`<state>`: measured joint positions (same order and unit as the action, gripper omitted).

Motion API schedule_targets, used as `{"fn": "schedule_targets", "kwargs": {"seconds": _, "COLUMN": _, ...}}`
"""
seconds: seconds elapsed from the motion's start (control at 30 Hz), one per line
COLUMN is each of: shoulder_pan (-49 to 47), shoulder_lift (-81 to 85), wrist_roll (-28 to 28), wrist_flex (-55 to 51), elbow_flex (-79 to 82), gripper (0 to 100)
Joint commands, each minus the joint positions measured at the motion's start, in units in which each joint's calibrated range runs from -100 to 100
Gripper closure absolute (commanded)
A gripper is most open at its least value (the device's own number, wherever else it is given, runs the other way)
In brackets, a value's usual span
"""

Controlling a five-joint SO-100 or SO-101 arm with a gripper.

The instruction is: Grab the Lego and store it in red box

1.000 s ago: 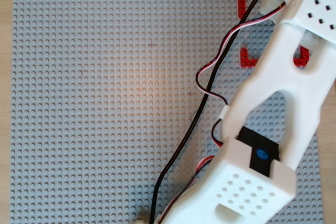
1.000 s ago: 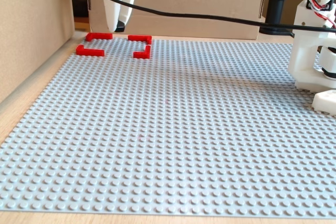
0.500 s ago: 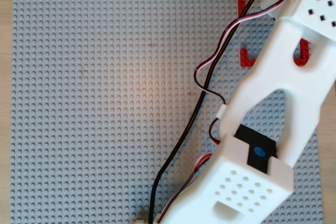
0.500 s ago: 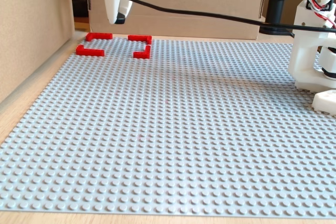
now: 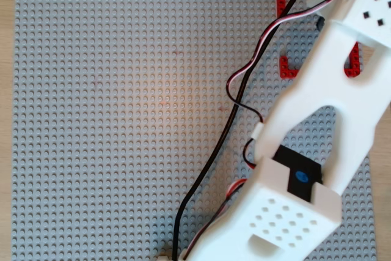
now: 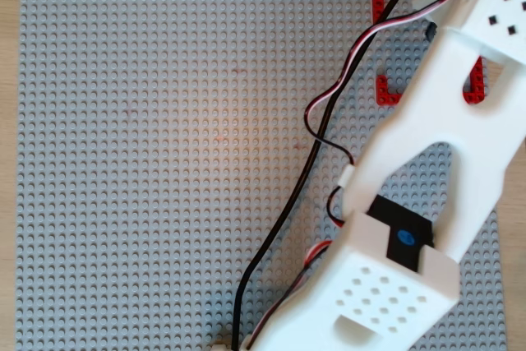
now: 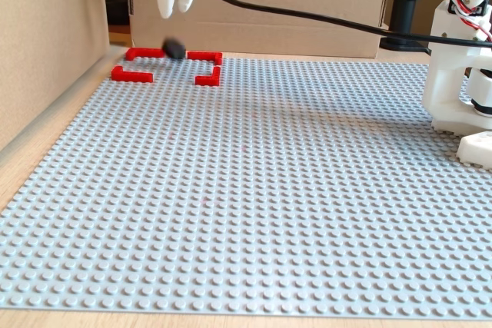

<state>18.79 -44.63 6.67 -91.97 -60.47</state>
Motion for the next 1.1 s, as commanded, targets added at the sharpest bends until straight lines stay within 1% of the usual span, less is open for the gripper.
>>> {"fn": "schedule_targets", "kwargs": {"seconds": 0.0, "shoulder_pan": 0.1, "shoulder_lift": 3.2, "wrist_roll": -0.1, "wrist_flex": -0.2, "elbow_flex": -2.6, "gripper": 81}}
{"fn": "schedule_targets", "kwargs": {"seconds": 0.13, "shoulder_pan": 0.1, "shoulder_lift": 3.2, "wrist_roll": -0.1, "wrist_flex": -0.9, "elbow_flex": -2.8, "gripper": 83}}
{"fn": "schedule_targets", "kwargs": {"seconds": 0.27, "shoulder_pan": 0.1, "shoulder_lift": 4.0, "wrist_roll": -0.5, "wrist_flex": -1.9, "elbow_flex": -3.1, "gripper": 97}}
{"fn": "schedule_targets", "kwargs": {"seconds": 0.3, "shoulder_pan": 0.1, "shoulder_lift": 4.0, "wrist_roll": -0.4, "wrist_flex": -2.8, "elbow_flex": -3.6, "gripper": 99}}
{"fn": "schedule_targets", "kwargs": {"seconds": 0.4, "shoulder_pan": 0.1, "shoulder_lift": 4.9, "wrist_roll": -0.4, "wrist_flex": -7.2, "elbow_flex": -6.5, "gripper": 98}}
{"fn": "schedule_targets", "kwargs": {"seconds": 0.57, "shoulder_pan": 2.6, "shoulder_lift": 12.8, "wrist_roll": -0.2, "wrist_flex": -7.3, "elbow_flex": -5.0, "gripper": 98}}
{"fn": "schedule_targets", "kwargs": {"seconds": 0.67, "shoulder_pan": 4.0, "shoulder_lift": 20.7, "wrist_roll": 0.9, "wrist_flex": -7.3, "elbow_flex": 1.6, "gripper": 98}}
{"fn": "schedule_targets", "kwargs": {"seconds": 0.8, "shoulder_pan": 5.1, "shoulder_lift": 33.1, "wrist_roll": 1.8, "wrist_flex": -7.2, "elbow_flex": 14.6, "gripper": 98}}
{"fn": "schedule_targets", "kwargs": {"seconds": 0.97, "shoulder_pan": 4.5, "shoulder_lift": 50.6, "wrist_roll": 1.4, "wrist_flex": -7.2, "elbow_flex": 32.1, "gripper": 98}}
{"fn": "schedule_targets", "kwargs": {"seconds": 1.07, "shoulder_pan": 2.2, "shoulder_lift": 61.8, "wrist_roll": 1.3, "wrist_flex": -7.2, "elbow_flex": 42.5, "gripper": 98}}
